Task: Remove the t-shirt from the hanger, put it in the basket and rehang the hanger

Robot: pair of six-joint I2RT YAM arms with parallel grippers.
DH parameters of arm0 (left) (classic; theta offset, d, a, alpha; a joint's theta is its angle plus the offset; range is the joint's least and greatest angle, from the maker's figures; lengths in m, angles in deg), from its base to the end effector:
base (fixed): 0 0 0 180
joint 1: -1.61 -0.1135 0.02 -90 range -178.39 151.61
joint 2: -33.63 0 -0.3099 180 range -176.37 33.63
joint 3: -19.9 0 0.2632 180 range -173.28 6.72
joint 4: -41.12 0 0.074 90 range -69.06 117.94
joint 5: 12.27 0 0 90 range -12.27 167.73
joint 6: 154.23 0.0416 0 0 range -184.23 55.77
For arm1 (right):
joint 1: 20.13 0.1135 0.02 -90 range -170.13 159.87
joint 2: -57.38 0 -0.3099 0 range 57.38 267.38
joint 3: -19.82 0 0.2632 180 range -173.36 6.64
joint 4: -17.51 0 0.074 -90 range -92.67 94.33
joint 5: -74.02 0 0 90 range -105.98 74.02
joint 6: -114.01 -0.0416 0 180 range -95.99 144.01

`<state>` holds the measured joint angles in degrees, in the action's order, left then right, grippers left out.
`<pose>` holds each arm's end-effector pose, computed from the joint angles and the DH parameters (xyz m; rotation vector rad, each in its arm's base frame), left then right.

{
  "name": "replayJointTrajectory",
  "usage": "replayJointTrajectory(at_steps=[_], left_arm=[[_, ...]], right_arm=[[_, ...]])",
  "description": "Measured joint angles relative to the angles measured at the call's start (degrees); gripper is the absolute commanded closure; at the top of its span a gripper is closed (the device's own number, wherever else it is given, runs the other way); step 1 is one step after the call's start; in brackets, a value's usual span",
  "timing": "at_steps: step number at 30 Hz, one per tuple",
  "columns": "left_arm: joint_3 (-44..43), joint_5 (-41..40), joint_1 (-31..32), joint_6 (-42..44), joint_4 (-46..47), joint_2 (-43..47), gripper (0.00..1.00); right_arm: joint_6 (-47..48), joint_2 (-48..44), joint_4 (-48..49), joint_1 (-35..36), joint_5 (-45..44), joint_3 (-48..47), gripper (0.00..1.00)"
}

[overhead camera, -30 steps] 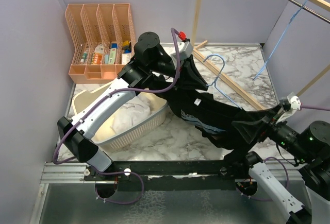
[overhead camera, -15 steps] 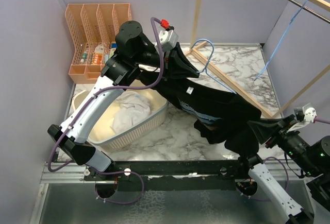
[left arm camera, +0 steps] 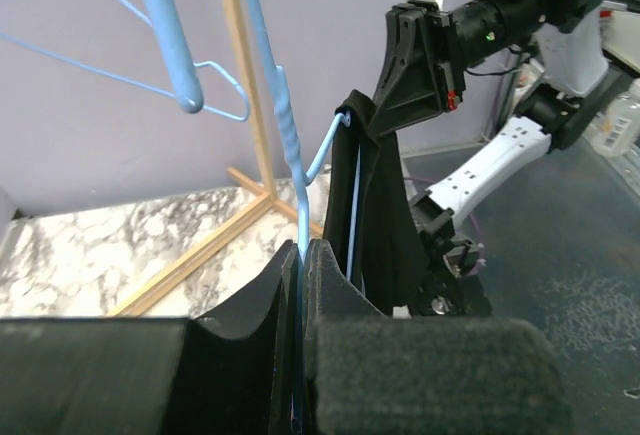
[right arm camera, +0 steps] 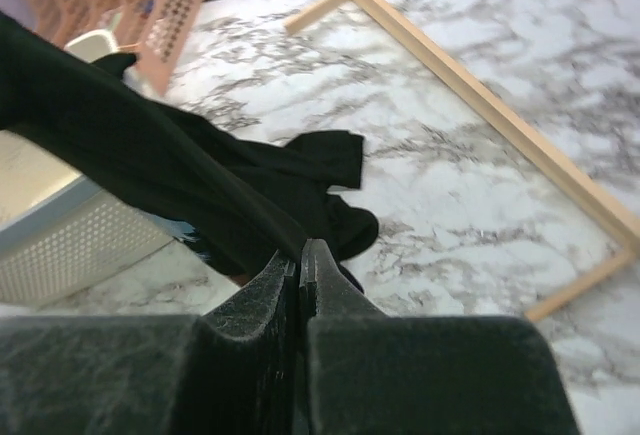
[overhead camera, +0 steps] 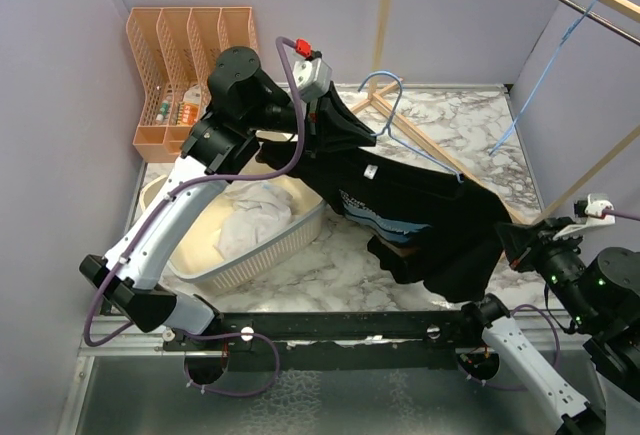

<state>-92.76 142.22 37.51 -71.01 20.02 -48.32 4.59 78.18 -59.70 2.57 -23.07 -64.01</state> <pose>0.2157 -0.2025 0.5701 1.2992 1.0406 -1.3582 -0.0336 -0.0196 0.4299 0.0359 1.8350 0.4070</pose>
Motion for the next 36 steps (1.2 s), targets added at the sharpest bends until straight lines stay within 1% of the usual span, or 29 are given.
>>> replayJointTrajectory(at_steps=[3, 4, 8, 15, 20, 23, 26, 27, 30, 31, 32, 33, 34, 36], left_arm=[[0.0, -2.7, -1.1, 1.0, -0.7, 0.8, 1.00], [0.0, -3.8, -1.6, 1.5, -1.0, 1.2, 1.00], [0.0, -7.0, -3.8, 2.7, -2.2, 2.5, 1.00], [0.0, -9.0, -7.0, 1.9, -1.0, 4.4, 1.00], [1.8, -7.9, -7.1, -5.0, 6.6, 4.1, 1.00], [1.8, -6.6, -6.9, -10.1, 12.1, 1.7, 1.00], [1.8, -6.0, -6.2, -12.8, 15.3, -1.1, 1.00], [1.8, -5.8, -5.8, -13.5, 16.1, -2.0, 1.00], [1.4, -5.0, -4.7, -15.1, 17.6, -4.5, 1.00], [1.0, -4.9, -4.4, -15.2, 17.7, -5.2, 1.00], [-0.4, -4.4, -3.7, -15.2, 17.1, -6.5, 1.00], [-1.7, -4.3, -3.3, -15.0, 16.7, -7.6, 1.00], [-3.0, -4.2, -2.9, -14.7, 16.1, -8.4, 1.00], [-4.8, -4.2, -2.1, -14.2, 15.5, -9.8, 1.00]], right_arm=[[-4.9, 1.2, -2.8, 0.6, -6.9, 0.0, 0.99], [-4.9, 1.2, -2.8, 0.6, -6.9, 0.0, 0.99], [-9.9, 2.6, -4.5, 1.9, -11.2, 0.2, 0.99], [-15.5, 2.6, -8.0, 4.3, -14.8, 1.4, 0.99], [-16.7, 2.6, -9.0, 5.0, -15.6, 1.4, 0.99], [-16.1, 2.2, -8.7, 5.0, -15.6, 1.4, 0.99], [-15.5, 1.8, -9.1, 5.0, -16.0, -0.1, 0.98], [-15.3, 1.8, -9.2, 5.0, -16.2, -1.1, 0.93], [-13.9, 1.8, -9.2, 5.0, -16.4, -4.3, 0.57], [-13.0, 1.8, -9.2, 5.0, -16.3, -5.0, 0.47], [-12.2, 1.9, -9.1, 5.0, -15.8, -5.8, 0.40], [-11.4, 2.1, -9.2, 5.0, -15.3, -6.3, 0.36], [-10.3, 2.4, -9.2, 5.0, -14.7, -6.8, 0.34], [-8.6, 3.2, -9.2, 5.0, -13.1, -8.0, 0.33]])
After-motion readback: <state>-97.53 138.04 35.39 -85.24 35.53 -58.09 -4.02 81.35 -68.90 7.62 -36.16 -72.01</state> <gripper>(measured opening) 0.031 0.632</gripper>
